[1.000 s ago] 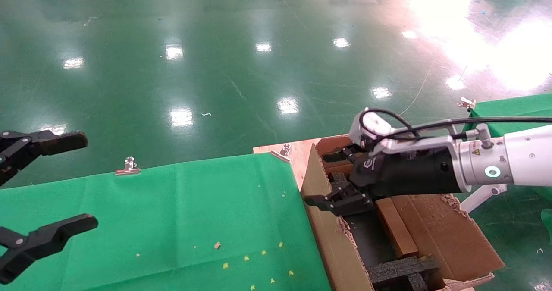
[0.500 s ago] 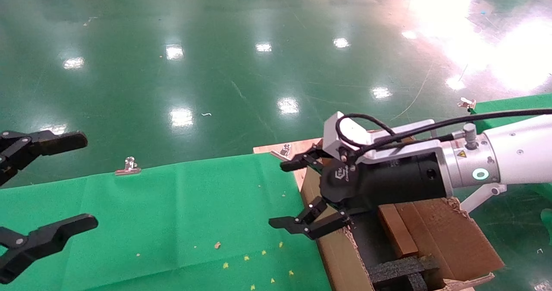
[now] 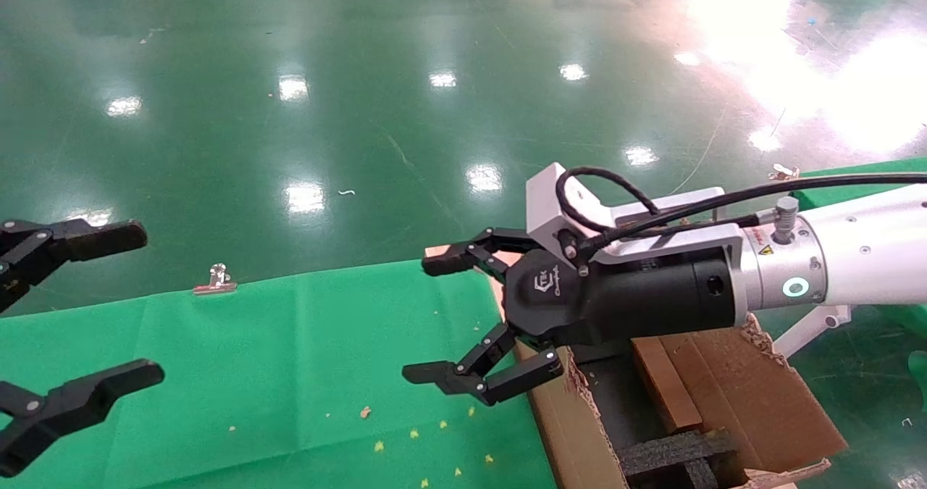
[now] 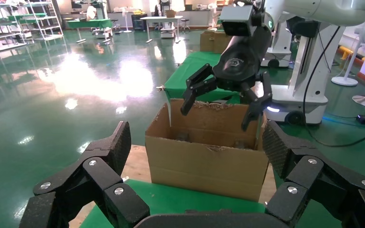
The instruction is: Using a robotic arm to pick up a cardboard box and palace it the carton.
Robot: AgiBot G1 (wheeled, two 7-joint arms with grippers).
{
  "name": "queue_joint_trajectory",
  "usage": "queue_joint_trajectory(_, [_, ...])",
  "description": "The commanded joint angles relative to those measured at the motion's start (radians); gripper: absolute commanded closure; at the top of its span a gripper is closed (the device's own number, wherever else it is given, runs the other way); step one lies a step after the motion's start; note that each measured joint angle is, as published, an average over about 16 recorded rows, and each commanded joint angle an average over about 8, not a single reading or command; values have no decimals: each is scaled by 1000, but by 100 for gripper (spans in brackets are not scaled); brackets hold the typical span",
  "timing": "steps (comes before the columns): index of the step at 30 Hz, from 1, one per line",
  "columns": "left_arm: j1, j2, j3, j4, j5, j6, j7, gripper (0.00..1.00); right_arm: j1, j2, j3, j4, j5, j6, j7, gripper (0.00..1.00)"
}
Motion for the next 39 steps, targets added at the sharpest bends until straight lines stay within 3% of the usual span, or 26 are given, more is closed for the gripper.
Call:
queue_joint_trajectory(1, [0, 0, 0, 0, 0, 0, 0, 0, -32, -10, 51, -3, 2, -21, -8, 0])
queue_joint_trajectory(27, [0, 0, 0, 0, 0, 0, 0, 0, -434, -131, 685, -38, 22, -278, -105, 0])
queue_joint_trajectory(33, [0, 0, 0, 0, 0, 0, 0, 0, -470, -142, 744, -42, 23, -302, -113, 0])
queue_joint_trajectory(39, [0, 0, 0, 0, 0, 0, 0, 0, -461, -140, 728, -42, 23, -296, -112, 0])
